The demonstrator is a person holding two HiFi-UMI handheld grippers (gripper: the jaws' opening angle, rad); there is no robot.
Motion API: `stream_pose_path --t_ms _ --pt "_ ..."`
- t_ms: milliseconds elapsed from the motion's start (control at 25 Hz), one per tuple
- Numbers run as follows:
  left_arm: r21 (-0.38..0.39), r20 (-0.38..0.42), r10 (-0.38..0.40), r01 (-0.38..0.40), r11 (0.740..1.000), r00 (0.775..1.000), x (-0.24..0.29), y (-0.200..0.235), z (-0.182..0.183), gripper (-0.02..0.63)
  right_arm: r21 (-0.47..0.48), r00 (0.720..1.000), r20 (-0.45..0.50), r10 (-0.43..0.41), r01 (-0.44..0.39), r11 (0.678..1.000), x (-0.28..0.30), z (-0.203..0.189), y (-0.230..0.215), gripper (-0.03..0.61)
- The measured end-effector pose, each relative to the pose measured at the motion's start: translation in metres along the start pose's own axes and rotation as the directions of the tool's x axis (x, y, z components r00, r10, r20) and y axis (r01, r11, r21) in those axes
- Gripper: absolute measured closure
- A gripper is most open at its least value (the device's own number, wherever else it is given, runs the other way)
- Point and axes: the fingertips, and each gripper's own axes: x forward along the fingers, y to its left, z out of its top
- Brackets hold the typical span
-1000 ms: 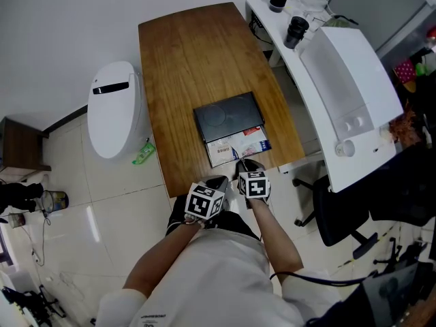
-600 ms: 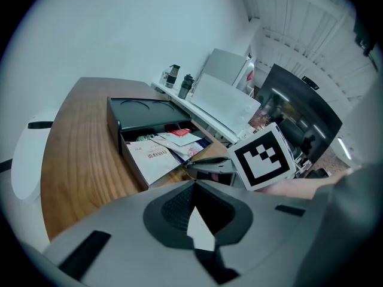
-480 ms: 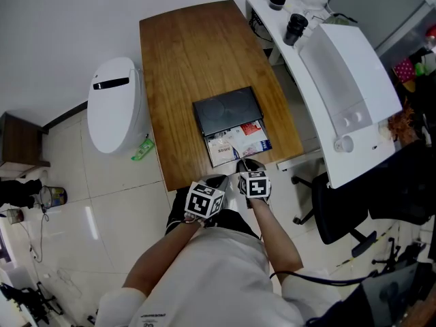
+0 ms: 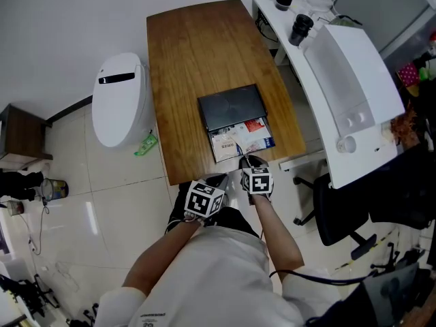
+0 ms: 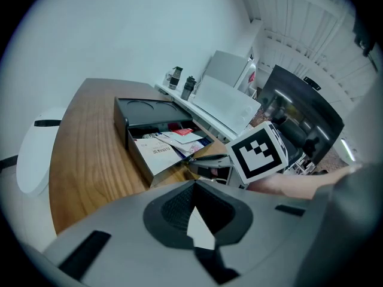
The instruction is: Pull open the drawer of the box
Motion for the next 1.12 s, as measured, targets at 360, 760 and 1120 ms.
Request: stream_pose_path --t_ms 360,760,1120 --pt "-0.030 0.034 0.039 -0.038 0.999 0.999 -0.032 0.013 0.006 0.614 0.021 0.999 0.047 -0.020 0.019 1.000 -0.032 0.009 0.004 0.518" --pt "0.048 0.093 -0.051 0.047 0.998 0.994 -0.070 0.016 0.041 0.614 0.092 0.976 0.177 -0.129 0.114 0.989 -0.107 0.033 0.020 0.591" --pt "0.129 0.141 -0.183 0.165 0.978 0.973 -0.138 0.003 0.025 0.614 0.186 0.942 0.281 -0.183 0.134 0.973 -0.180 0.024 0.102 0.591"
